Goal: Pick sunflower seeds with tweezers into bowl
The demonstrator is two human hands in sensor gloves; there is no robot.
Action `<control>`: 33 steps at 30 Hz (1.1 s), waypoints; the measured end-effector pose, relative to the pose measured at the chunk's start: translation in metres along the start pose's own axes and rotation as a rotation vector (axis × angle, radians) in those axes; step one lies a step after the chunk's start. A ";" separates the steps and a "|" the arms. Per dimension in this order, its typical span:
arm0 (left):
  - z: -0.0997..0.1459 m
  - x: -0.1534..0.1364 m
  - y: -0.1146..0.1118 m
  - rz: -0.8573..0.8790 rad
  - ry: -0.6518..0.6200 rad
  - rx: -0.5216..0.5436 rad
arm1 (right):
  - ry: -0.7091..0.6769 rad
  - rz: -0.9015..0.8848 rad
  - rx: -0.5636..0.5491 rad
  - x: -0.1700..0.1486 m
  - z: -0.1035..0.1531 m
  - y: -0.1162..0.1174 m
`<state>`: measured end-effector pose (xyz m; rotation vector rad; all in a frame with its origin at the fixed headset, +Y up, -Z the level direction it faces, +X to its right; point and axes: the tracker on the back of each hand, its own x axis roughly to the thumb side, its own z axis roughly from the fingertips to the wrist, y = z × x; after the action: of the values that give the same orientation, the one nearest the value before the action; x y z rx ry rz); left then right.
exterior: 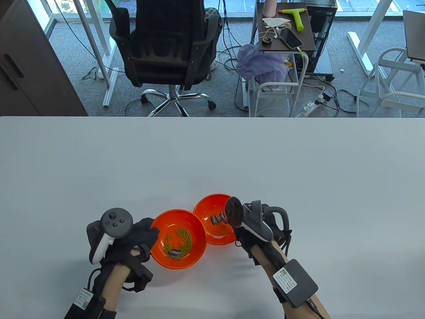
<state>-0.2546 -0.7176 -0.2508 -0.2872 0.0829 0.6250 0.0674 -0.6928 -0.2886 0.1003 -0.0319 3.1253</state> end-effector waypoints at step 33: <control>0.000 0.000 0.000 0.000 -0.003 -0.002 | -0.392 -0.290 -0.080 0.062 0.042 -0.028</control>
<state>-0.2545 -0.7179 -0.2511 -0.2880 0.0790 0.6258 0.0090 -0.6648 -0.2423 0.6501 -0.1328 2.7625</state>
